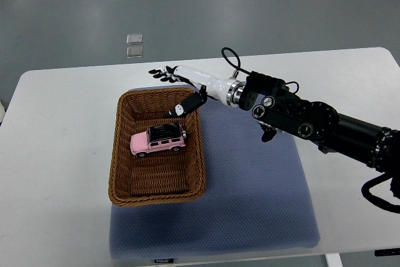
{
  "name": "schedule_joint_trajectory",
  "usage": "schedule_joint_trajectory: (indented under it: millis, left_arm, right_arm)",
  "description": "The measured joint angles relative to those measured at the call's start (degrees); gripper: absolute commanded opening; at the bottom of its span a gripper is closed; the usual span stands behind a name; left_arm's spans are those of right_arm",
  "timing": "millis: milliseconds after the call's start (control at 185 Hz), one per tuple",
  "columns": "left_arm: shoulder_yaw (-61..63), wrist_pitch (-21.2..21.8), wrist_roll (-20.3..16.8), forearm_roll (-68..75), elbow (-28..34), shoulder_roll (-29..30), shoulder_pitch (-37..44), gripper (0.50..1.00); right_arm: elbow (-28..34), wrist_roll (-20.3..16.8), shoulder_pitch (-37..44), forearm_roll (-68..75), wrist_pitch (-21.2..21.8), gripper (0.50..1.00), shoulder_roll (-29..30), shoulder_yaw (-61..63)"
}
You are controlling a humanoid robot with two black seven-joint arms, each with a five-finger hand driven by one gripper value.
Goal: Place pink car in brown basket
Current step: 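Lower the car into the basket and open the right hand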
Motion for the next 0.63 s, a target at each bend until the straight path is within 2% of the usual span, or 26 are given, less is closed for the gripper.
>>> schedule_joint_trajectory:
  millis: [211,410,632]
  left_arm:
    - [0.0,0.0,0.0,0.0,-0.25,0.0,0.0,1.0]
    - [0.0,0.0,0.0,0.0,-0.5,0.0,0.0,1.0]
    - [0.0,0.0,0.0,0.01,-0.45,0.0,0.0,1.0]
  right_arm:
    - [0.5,0.0,-7.08,13.77,0.32,0.911,-1.67,18.12]
    - [0.42,0.0,-15.31,27.24,0.83,0.913,-1.35,29.69]
    - [-0.17,0.0,-20.56,38.87,7.72,0.913,-2.13,34.6]
